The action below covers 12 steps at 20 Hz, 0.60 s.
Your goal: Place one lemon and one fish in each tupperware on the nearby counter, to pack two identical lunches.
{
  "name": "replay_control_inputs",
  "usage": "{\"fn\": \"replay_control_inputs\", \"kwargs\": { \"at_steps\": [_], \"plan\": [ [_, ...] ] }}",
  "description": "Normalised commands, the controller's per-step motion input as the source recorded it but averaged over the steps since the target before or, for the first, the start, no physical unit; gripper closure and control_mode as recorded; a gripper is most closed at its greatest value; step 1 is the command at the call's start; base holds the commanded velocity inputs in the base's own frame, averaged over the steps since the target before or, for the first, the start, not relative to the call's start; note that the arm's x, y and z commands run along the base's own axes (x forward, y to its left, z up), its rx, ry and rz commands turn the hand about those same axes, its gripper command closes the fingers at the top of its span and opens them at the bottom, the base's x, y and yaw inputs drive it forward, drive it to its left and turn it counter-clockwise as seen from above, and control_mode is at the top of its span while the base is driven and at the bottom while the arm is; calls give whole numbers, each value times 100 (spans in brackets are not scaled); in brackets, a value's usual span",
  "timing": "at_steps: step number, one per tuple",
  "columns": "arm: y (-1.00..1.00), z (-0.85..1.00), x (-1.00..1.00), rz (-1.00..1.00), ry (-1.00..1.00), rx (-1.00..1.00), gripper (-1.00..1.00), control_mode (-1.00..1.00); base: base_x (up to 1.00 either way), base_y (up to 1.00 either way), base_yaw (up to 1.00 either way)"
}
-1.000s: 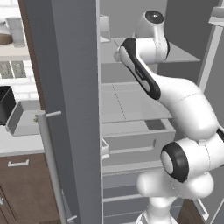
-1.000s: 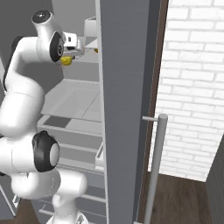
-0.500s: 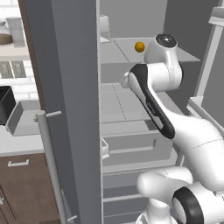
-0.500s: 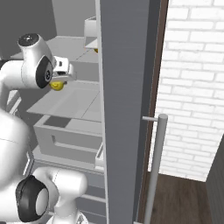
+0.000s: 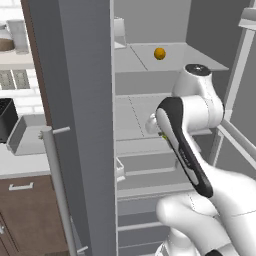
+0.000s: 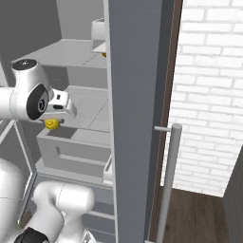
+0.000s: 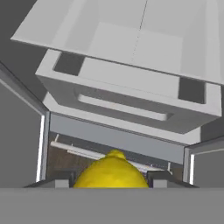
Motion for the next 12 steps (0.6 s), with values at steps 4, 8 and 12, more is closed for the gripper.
{"fn": "replay_control_inputs", "kwargs": {
  "at_steps": [4, 8, 12],
  "plan": [
    [-18, -79, -87, 0, 26, 2, 100, -100, 0, 0, 0],
    [-22, -84, -100, 0, 21, 6, 100, -100, 0, 0, 0],
    [0, -61, -83, 0, 5, 1, 100, -100, 0, 0, 0]
  ]
}}
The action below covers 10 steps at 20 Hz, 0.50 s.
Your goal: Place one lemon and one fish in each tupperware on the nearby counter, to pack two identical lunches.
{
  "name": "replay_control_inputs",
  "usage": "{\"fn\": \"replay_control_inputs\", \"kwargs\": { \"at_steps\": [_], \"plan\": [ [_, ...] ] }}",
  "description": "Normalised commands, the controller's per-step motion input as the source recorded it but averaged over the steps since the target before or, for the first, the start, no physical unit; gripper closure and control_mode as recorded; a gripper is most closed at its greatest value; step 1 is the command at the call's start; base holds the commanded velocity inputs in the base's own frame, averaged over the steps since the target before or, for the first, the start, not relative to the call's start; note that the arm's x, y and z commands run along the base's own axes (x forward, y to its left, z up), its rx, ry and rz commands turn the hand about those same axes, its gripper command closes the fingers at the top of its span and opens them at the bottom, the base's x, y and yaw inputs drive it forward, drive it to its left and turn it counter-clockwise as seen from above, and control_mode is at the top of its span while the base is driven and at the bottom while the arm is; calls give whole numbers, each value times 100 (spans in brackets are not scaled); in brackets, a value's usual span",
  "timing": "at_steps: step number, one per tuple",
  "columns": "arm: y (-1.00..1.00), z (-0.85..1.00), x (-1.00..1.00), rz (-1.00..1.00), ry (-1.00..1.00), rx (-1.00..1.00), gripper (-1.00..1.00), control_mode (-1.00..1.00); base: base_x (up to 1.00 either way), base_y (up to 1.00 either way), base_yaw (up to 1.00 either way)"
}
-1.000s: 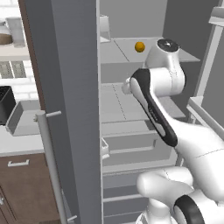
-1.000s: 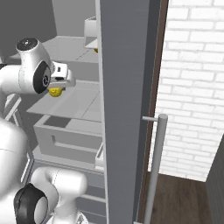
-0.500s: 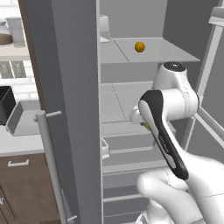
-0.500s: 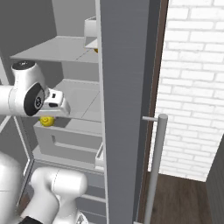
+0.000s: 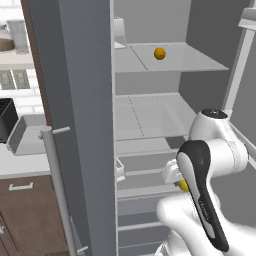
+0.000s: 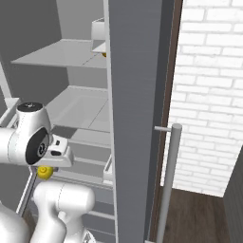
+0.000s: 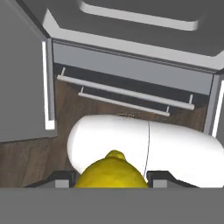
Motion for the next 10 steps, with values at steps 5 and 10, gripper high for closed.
{"fn": "replay_control_inputs", "kwargs": {
  "at_steps": [5, 10],
  "plan": [
    [0, 0, -18, 0, 3, 0, 100, -100, 0, 0, 0],
    [0, 0, 0, 0, 0, 0, 100, -100, 0, 0, 0]
  ]
}}
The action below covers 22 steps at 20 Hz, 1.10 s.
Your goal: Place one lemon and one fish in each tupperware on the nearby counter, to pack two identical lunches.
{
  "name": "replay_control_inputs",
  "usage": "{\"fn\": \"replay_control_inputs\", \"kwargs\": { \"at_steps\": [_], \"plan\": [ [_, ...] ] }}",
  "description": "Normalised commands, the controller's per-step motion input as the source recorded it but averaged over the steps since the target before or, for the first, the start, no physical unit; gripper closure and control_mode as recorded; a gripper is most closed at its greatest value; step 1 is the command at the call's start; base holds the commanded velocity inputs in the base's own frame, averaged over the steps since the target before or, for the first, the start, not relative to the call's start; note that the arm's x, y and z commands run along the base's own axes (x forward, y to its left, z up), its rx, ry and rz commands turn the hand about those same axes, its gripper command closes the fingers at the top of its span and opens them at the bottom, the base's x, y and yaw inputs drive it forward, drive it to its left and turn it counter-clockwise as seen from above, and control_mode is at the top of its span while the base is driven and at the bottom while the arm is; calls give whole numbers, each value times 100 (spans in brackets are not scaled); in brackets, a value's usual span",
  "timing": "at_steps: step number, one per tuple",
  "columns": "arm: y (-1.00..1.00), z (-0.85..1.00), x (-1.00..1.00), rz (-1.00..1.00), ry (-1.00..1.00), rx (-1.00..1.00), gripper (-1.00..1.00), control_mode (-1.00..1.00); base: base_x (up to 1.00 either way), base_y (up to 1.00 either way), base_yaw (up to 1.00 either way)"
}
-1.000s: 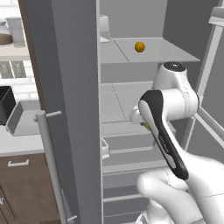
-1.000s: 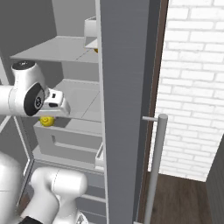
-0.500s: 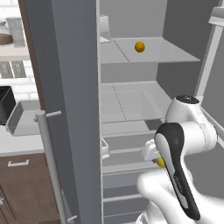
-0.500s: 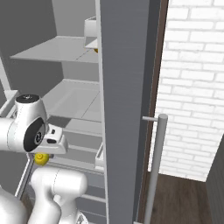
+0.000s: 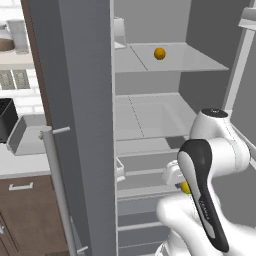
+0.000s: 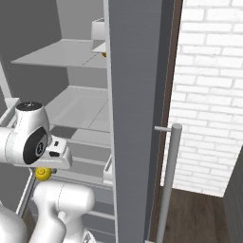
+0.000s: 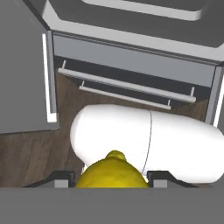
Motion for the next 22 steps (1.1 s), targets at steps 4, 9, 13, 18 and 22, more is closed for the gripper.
{"fn": "replay_control_inputs", "kwargs": {
  "at_steps": [4, 9, 13, 18, 22],
  "plan": [
    [0, 0, -1, 0, 0, 0, 100, 100, -57, 0, 0],
    [0, 0, 0, 0, 0, 0, 100, 100, -100, 0, 0],
    [0, 0, 0, 0, 0, 0, 100, 100, -100, 26, 19],
    [0, 0, 0, 0, 0, 0, 100, 100, -58, 33, 69],
    [0, 0, 0, 0, 0, 0, 100, 100, -2, 36, 81]
  ]
}}
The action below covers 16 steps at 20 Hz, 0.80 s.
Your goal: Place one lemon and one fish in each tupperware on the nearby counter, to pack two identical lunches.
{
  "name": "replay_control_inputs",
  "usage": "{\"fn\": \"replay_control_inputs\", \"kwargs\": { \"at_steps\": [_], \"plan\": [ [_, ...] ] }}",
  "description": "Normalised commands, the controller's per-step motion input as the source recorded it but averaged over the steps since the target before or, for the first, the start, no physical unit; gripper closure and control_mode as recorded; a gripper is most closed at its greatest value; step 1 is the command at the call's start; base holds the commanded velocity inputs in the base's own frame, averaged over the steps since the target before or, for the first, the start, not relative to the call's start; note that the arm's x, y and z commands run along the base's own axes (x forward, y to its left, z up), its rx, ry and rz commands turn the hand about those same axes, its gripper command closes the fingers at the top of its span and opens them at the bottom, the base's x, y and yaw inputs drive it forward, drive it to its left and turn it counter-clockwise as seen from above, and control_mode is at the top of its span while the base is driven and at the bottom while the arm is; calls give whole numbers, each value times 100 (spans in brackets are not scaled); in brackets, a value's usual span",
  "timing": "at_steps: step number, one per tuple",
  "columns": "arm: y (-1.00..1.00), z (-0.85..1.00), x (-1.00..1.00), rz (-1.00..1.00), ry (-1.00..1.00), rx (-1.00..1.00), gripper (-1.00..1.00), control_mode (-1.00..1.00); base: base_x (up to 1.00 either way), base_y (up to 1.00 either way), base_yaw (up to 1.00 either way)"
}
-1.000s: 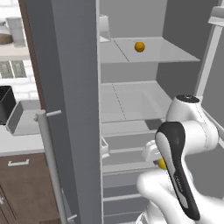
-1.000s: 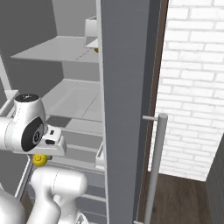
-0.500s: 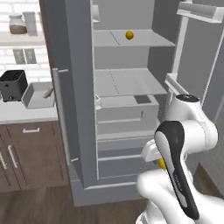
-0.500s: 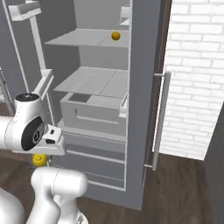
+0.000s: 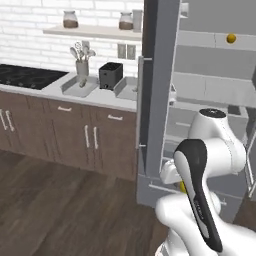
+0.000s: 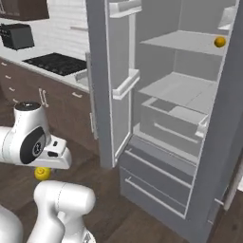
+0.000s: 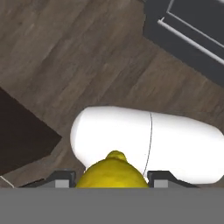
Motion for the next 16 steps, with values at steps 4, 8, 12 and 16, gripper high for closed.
{"fn": "replay_control_inputs", "kwargs": {
  "at_steps": [4, 8, 12, 16],
  "plan": [
    [0, 0, 0, 0, 0, 0, 100, 100, 53, 33, 66],
    [0, 0, 0, 0, 0, 0, 100, 100, 89, 32, 58],
    [0, 0, 0, 0, 0, 0, 100, 100, 100, 16, 47],
    [0, 0, 0, 0, 0, 0, 100, 100, 100, 0, 38]
  ]
}}
